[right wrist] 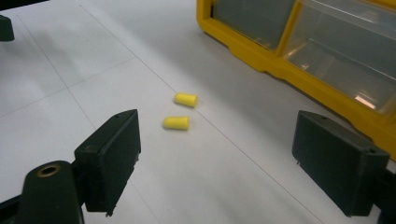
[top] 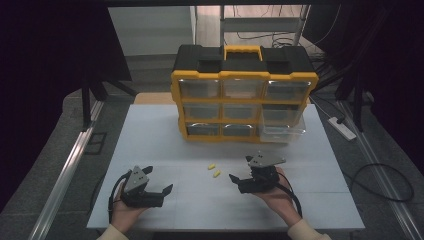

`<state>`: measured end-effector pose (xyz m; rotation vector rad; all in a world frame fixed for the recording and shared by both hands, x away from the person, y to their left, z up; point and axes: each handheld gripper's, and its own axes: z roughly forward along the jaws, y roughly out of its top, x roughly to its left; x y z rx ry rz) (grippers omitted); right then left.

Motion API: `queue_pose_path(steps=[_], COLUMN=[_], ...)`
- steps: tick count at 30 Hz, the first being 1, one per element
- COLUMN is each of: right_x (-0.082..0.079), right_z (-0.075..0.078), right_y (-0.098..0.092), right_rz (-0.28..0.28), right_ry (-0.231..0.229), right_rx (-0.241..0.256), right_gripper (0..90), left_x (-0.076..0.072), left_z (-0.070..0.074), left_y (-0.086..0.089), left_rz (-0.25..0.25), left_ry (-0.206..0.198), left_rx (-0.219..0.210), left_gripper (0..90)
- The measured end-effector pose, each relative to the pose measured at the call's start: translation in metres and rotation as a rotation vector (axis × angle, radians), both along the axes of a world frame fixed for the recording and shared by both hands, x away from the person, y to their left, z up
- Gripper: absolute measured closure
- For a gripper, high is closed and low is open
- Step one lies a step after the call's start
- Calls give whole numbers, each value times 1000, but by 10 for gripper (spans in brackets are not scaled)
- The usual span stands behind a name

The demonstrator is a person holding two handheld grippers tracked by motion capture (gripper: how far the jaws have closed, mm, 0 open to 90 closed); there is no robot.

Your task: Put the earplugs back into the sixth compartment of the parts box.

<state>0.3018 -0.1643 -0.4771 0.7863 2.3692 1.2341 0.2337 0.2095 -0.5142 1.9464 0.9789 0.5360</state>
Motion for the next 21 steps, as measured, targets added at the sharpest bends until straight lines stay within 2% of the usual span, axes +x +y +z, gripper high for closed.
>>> queue_pose_path(steps=[12,21], right_x=[5,12], right_z=[-3,-10], right_y=[24,38], right_rz=[33,45], right_ry=[15,43], right_rx=[-31,-64], right_gripper=[157,158], left_x=[0,0], left_z=[0,-1], left_y=[0,0], left_rz=[-4,-6], left_ry=[1,3], left_rx=[1,1], left_gripper=[55,56])
